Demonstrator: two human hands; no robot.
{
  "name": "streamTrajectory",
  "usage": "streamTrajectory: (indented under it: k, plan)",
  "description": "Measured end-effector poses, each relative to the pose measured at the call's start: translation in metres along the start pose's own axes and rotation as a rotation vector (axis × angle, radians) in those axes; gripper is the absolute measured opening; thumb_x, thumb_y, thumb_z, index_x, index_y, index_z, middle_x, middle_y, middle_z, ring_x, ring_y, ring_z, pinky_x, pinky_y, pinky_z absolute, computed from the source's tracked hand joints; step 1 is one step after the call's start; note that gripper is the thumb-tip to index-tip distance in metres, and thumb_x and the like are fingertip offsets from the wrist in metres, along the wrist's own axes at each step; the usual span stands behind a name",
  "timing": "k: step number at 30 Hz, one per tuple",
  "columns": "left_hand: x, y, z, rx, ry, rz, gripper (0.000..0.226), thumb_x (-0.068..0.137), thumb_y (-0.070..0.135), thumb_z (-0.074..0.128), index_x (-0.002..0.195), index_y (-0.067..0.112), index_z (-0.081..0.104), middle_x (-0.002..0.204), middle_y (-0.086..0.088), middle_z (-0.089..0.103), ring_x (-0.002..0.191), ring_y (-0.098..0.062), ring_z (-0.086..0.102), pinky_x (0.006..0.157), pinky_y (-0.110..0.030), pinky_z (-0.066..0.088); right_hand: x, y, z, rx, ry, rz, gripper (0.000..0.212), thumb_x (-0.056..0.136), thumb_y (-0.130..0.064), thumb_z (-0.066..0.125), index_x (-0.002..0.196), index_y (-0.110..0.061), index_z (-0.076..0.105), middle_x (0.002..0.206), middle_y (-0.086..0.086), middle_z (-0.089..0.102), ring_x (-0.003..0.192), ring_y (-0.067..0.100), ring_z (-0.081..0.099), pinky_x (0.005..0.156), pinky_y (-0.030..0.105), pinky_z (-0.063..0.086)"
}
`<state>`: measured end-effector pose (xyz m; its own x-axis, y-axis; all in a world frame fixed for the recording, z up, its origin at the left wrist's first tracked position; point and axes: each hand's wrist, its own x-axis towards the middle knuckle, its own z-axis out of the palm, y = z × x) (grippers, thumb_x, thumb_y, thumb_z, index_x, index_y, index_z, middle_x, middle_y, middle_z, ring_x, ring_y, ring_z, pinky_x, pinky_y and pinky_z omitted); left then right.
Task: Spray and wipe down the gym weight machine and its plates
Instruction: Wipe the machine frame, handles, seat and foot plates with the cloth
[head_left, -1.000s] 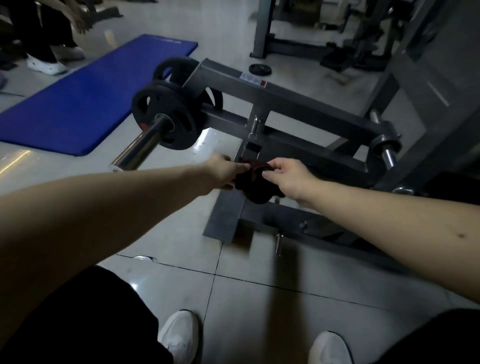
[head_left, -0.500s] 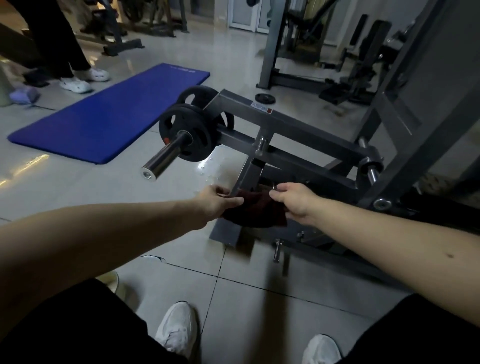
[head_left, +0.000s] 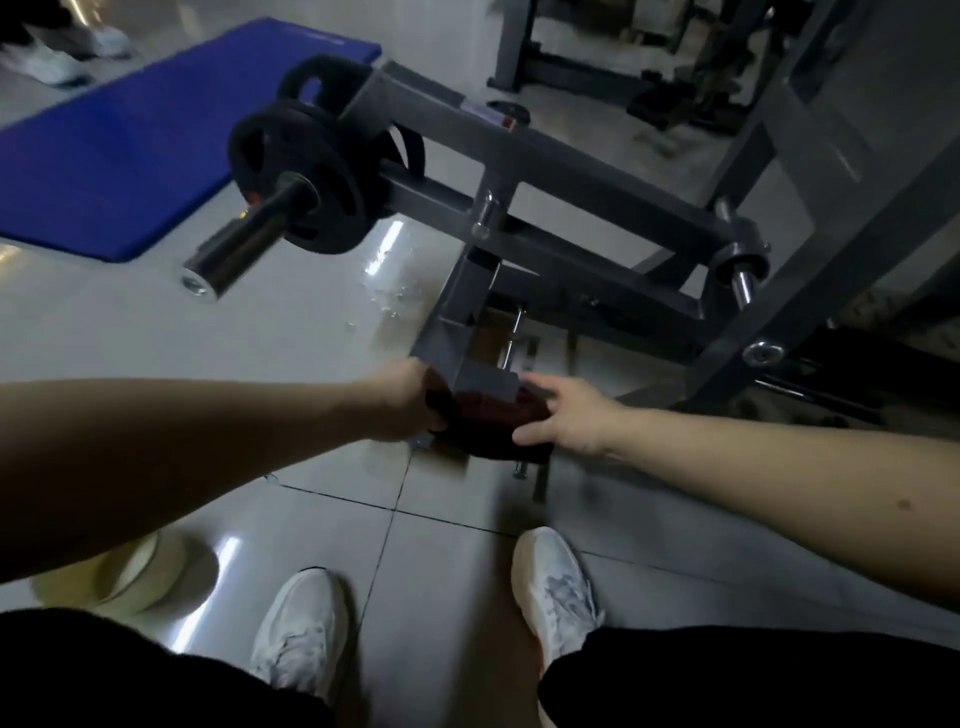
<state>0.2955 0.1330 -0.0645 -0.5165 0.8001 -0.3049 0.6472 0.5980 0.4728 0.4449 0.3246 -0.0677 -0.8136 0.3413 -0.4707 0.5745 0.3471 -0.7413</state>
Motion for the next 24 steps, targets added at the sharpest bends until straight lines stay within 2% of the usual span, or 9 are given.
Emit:
streamTrajectory:
  k: [3,6,8,10,12,14,17,20,24]
  plan:
    - [0.012,-0.012,0.029,0.109,-0.030,0.094,0.034,0.092,0.043,0.062,0.113,0.019,0.073,0.108,-0.007,0.071,0.097,-0.028,0.065,0.078,-0.026,0.049,0.019,0.031,0.010,-0.382,-0.034,-0.029,0.045,0.086,-0.028,0.082,0.129,-0.029,0.069,0.125,-0.004,0.069,0.118,0.014,0.061,0.107,0.028,0.045]
    - [0.028,-0.023,0.044,0.124,-0.066,0.092,0.046,0.090,0.056,0.045,0.108,0.022,0.072,0.102,-0.004,0.071,0.092,-0.028,0.067,0.075,-0.031,0.052,0.040,0.054,0.024,-0.481,-0.041,-0.080,0.033,0.085,-0.041,0.081,0.114,-0.028,0.075,0.145,0.001,0.053,0.143,0.022,0.033,0.113,0.023,0.023]
    - [0.044,-0.029,0.048,0.110,-0.098,0.053,0.038,0.096,0.049,0.047,0.103,0.020,0.070,0.097,-0.003,0.071,0.087,-0.026,0.066,0.073,-0.032,0.052,0.047,0.060,0.030,-0.354,-0.083,-0.142,0.017,0.083,-0.031,0.083,0.087,-0.027,0.067,0.154,0.001,0.044,0.150,0.017,0.022,0.113,0.021,0.017]
    - [0.060,-0.033,0.052,0.085,-0.074,0.036,0.024,0.100,0.033,0.055,0.097,0.016,0.071,0.094,-0.005,0.071,0.087,-0.026,0.065,0.072,-0.030,0.049,0.053,0.061,0.035,-0.139,-0.101,-0.149,0.031,0.079,-0.021,0.082,0.073,-0.026,0.053,0.135,-0.001,0.059,0.137,0.008,0.041,0.107,0.020,0.031]
    - [0.076,-0.036,0.058,0.045,-0.046,0.051,0.024,0.101,0.030,0.059,0.089,0.015,0.072,0.085,-0.004,0.071,0.080,-0.025,0.065,0.063,-0.026,0.044,0.059,0.062,0.038,0.054,-0.009,-0.105,0.028,0.066,-0.029,0.079,0.067,-0.027,0.051,0.095,0.000,0.064,0.097,0.012,0.057,0.083,0.030,0.043]
    - [0.087,-0.042,0.065,0.020,-0.045,0.054,0.020,0.100,0.031,0.061,0.086,0.020,0.070,0.085,-0.002,0.069,0.075,-0.021,0.064,0.058,-0.020,0.042,0.067,0.060,0.032,0.188,0.127,-0.041,0.022,0.058,-0.032,0.075,0.067,-0.025,0.056,0.079,0.006,0.062,0.077,0.021,0.056,0.071,0.035,0.041]
    - [0.099,-0.060,0.076,0.068,-0.047,0.000,0.015,0.094,0.035,0.065,0.105,0.027,0.070,0.110,-0.004,0.062,0.092,-0.022,0.061,0.075,-0.029,0.052,0.081,0.058,-0.004,0.175,0.351,0.030,0.020,0.075,-0.020,0.077,0.080,-0.022,0.058,0.098,0.006,0.070,0.087,0.021,0.063,0.073,0.029,0.048]
    - [0.098,-0.076,0.083,0.257,-0.044,-0.041,0.042,0.091,0.038,0.068,0.132,0.029,0.059,0.130,-0.003,0.051,0.119,-0.025,0.050,0.093,-0.036,0.049,0.097,0.074,-0.039,-0.256,0.502,-0.030,0.020,0.084,-0.016,0.073,0.092,-0.017,0.055,0.104,0.001,0.057,0.090,0.019,0.054,0.072,0.029,0.040]
    - [0.093,-0.094,0.085,0.389,-0.069,-0.027,0.055,0.093,0.044,0.065,0.142,0.025,0.050,0.142,-0.003,0.043,0.130,-0.025,0.039,0.097,-0.038,0.045,0.127,0.114,-0.038,-0.655,0.420,0.112,0.027,0.089,-0.023,0.073,0.109,-0.011,0.058,0.121,0.010,0.054,0.113,0.029,0.051,0.096,0.039,0.046]
